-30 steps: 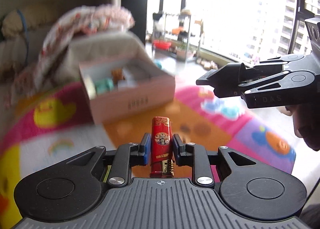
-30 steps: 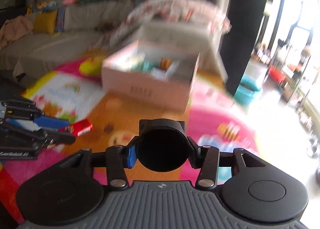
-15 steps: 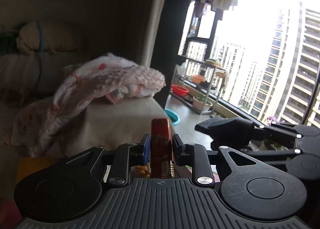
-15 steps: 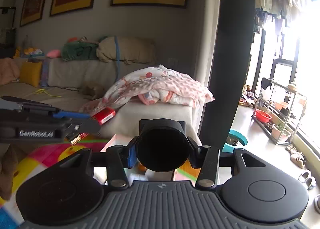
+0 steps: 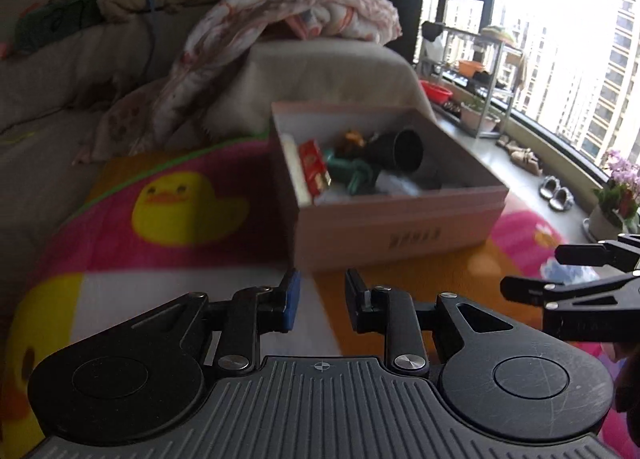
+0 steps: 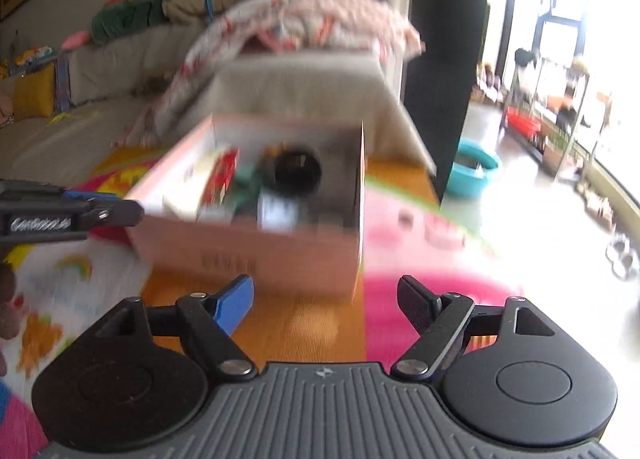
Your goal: Organize rigid objects
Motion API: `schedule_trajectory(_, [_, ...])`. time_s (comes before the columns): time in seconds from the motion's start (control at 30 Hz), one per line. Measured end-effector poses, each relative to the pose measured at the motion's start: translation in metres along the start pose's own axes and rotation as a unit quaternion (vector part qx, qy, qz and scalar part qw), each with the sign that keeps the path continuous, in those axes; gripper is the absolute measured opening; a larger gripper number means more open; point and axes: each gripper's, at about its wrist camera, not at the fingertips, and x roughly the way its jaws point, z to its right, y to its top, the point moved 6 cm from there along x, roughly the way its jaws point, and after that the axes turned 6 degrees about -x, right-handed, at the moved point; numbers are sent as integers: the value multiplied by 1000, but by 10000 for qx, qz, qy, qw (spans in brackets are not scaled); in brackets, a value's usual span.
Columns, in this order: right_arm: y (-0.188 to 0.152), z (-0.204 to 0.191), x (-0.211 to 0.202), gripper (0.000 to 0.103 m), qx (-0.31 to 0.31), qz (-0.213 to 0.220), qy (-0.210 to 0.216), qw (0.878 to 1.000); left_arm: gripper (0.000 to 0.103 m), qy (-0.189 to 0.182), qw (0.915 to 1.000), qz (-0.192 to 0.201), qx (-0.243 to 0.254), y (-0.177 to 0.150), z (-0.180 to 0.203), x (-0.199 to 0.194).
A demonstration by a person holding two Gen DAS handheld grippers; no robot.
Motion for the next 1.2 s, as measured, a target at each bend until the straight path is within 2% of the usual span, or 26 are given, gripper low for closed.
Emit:
schedule_trajectory(0.13, [-36, -5, 7, 82, 193, -437, 63, 9988, 29, 28, 9990, -300, -340, -40, -2, -1])
schedule_trajectory(0.2, [-42, -10, 7, 84, 137, -413, -9, 9991, 31, 182, 9998, -52, -108, -45, 5, -4])
schedule_trajectory(0.27, [-45, -11, 7, 93, 98, -368, -162, 9991, 39, 269, 9996, 4, -18, -46, 12, -2])
schedule_trajectory(0.3, [-48, -11, 7, 102, 119, -377, -235, 9989, 49, 251, 9997, 11, 18, -46, 16, -1])
schedule_trajectory(0.33, [-50, -9, 9, 103, 164, -358, -317, 9987, 57, 228, 9997, 16, 61, -45, 19, 2])
schedule_trajectory(0.43, [-50, -3, 12, 103, 290, -275, -148, 9991, 71, 219, 9997, 41, 114, -46, 28, 5])
schedule_trajectory(0.87, [-53, 1, 10, 103, 352, 99, -206, 9991, 75, 576, 9980, 255, -53, -48, 32, 9])
schedule_trajectory(1.2, [-53, 0, 10, 103, 366, 124, -290, 9988, 75, 576, 9979, 283, -76, -49, 31, 8])
